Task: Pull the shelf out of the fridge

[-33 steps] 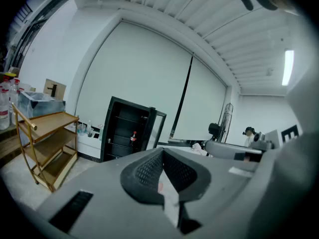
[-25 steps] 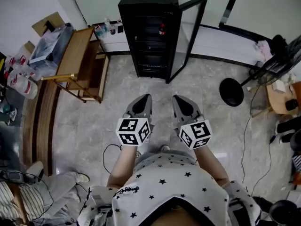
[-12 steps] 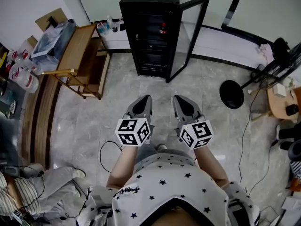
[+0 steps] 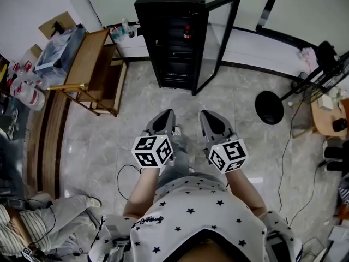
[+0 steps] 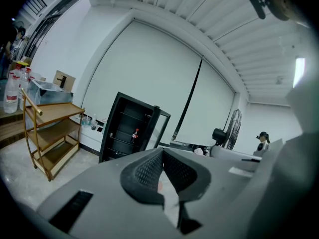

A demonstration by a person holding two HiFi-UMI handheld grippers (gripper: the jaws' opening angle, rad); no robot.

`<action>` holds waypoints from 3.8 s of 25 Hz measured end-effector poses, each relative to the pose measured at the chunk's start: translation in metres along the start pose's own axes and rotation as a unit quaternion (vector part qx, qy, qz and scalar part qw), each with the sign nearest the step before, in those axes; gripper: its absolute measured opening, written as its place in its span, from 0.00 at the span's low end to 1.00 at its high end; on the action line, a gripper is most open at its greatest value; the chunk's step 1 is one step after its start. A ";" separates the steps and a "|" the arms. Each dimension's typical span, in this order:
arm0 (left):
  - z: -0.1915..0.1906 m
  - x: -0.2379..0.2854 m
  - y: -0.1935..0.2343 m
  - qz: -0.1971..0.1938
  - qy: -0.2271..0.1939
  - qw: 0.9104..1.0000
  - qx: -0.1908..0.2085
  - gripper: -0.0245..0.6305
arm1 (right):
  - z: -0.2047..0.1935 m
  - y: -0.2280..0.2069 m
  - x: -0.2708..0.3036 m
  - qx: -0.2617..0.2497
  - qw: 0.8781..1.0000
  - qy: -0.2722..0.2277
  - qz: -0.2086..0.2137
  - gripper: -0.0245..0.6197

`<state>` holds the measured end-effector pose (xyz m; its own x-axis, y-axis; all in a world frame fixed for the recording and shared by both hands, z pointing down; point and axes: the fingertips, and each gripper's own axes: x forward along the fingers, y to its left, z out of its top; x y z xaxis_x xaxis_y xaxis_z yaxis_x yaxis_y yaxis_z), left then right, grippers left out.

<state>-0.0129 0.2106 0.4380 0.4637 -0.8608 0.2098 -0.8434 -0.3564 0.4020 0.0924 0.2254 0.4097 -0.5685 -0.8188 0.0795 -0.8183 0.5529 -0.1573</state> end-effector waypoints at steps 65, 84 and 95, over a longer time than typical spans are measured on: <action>0.152 0.416 0.240 -0.024 -0.026 0.978 -0.205 0.05 | 0.047 -0.194 0.384 0.015 0.999 0.035 -0.031 0.03; 0.152 0.512 0.272 -0.090 -0.139 0.887 -0.430 0.06 | 0.046 -0.244 0.408 0.023 0.999 0.043 -0.008 0.03; 0.151 0.564 0.296 -0.088 -0.193 0.839 -0.501 0.28 | 0.046 -0.267 0.415 0.026 0.998 0.050 -0.003 0.03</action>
<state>-0.0418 -0.4351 0.5407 0.2717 -0.9494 -0.1578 -0.0304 -0.1723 0.9846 0.0786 -0.2691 0.4390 -0.5711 -0.8012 0.1788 -0.8179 0.5368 -0.2072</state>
